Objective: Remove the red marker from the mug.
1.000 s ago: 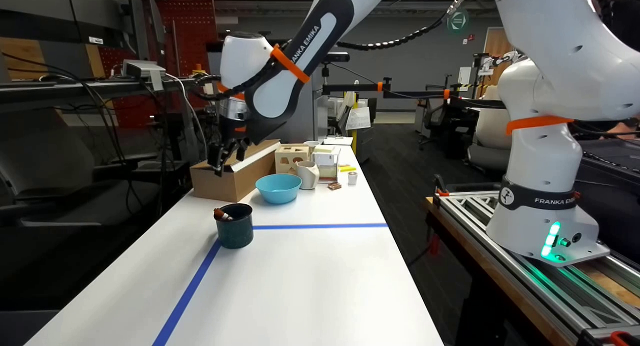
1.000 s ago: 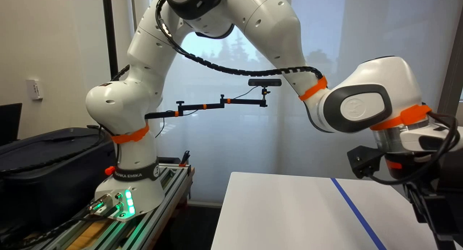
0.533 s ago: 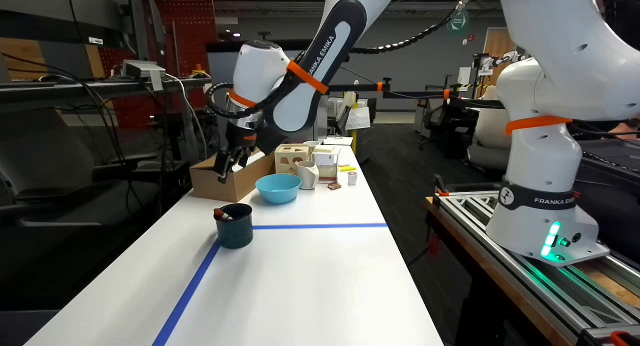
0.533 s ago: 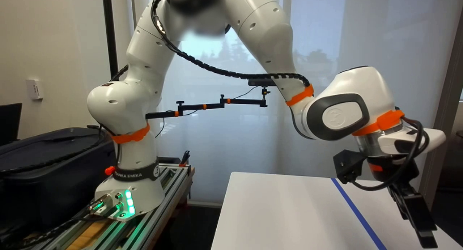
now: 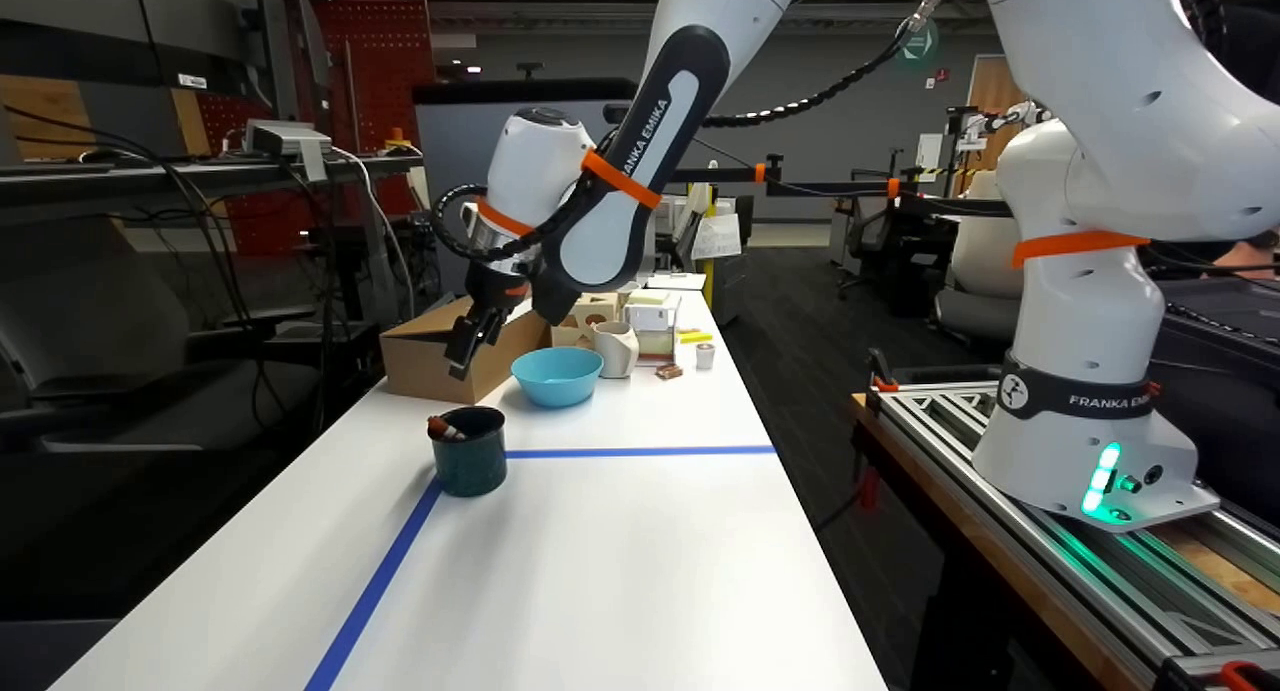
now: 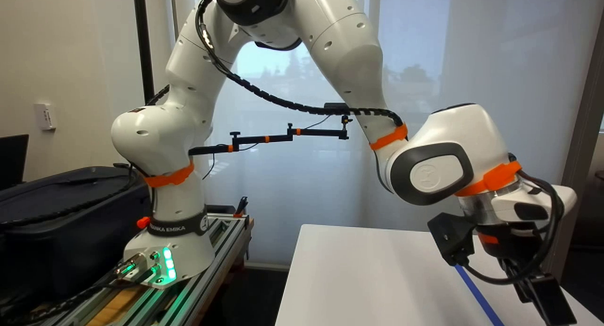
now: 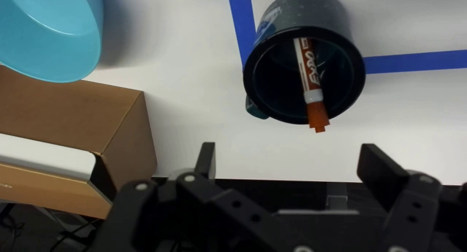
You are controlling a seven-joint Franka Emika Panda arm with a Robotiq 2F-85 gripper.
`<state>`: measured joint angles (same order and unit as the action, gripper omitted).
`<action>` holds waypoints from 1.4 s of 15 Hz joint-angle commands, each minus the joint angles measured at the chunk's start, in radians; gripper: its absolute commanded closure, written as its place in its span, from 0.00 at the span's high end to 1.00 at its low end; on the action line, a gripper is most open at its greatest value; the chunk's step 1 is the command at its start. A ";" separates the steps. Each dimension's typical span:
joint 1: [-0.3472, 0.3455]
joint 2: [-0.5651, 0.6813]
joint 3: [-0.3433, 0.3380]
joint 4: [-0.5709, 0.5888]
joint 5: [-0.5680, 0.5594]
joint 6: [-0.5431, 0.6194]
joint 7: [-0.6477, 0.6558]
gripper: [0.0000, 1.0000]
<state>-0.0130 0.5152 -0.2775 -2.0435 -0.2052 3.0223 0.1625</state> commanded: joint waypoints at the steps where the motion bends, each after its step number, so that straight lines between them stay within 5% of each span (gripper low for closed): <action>1: -0.083 0.027 0.091 0.018 0.050 0.042 -0.111 1.00; 9: -0.283 0.128 0.312 0.116 0.122 0.044 -0.304 1.00; 19: -0.403 0.217 0.409 0.193 0.128 0.011 -0.406 1.00; 21: -0.413 0.228 0.420 0.203 0.127 0.009 -0.417 0.73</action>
<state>-0.3991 0.7222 0.1096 -1.8759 -0.1005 3.0572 -0.2093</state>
